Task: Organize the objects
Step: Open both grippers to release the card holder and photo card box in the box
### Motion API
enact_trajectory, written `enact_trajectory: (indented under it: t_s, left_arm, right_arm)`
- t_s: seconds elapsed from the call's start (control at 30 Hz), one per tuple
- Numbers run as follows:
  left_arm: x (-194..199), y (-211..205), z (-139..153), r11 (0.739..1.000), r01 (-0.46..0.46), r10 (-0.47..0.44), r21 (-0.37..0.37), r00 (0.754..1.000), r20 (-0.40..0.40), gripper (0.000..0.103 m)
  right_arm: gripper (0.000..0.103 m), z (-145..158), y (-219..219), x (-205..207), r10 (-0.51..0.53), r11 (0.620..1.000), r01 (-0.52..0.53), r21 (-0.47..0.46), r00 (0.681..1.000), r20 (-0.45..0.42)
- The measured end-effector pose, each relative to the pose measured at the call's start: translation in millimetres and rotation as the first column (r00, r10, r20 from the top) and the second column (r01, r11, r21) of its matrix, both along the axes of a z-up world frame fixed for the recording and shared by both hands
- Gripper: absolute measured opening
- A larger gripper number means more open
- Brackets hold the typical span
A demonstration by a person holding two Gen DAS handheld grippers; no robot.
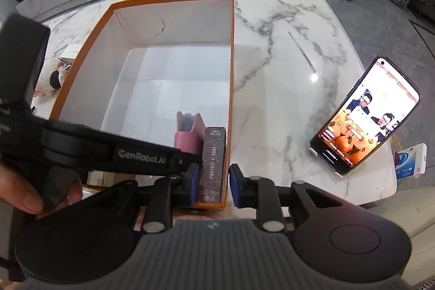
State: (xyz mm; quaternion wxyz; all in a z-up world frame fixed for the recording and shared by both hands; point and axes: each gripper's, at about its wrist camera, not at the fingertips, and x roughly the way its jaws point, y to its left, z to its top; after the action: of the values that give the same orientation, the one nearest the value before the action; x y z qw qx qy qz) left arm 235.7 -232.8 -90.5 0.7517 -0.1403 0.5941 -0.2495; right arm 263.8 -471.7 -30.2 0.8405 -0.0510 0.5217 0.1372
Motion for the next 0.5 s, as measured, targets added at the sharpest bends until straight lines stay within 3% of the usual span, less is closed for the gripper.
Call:
enact_trajectory:
  t_s: [0.13, 0.2, 0.33, 0.5]
  left_arm:
    - [-7, -1, 13, 0.994, -0.001, -0.008, 0.108, 0.996, 0.089, 0.024]
    - [-8, -2, 14, 0.991, 0.012, -0.025, 0.136, 0.995, 0.095, 0.024]
    - [-7, -5, 11, 0.994, -0.008, 0.000, 0.114, 0.998, 0.070, 0.025]
    - [-1, 1, 1, 0.998, -0.051, 0.050, -0.021, 0.998, -0.046, 0.030]
  right_arm:
    - [0.027, -1, -2, -1, -0.002, 1.000, 0.002, 0.002, 1.000, -0.002]
    - [0.027, -2, -2, -1, -0.001, 1.000, 0.001, 0.004, 1.000, -0.003]
    - [0.026, -2, -4, 0, -0.006, 1.000, 0.006, 0.005, 1.000, -0.001]
    - [0.026, -2, -6, -2, -0.003, 1.000, 0.003, 0.008, 1.000, -0.001]
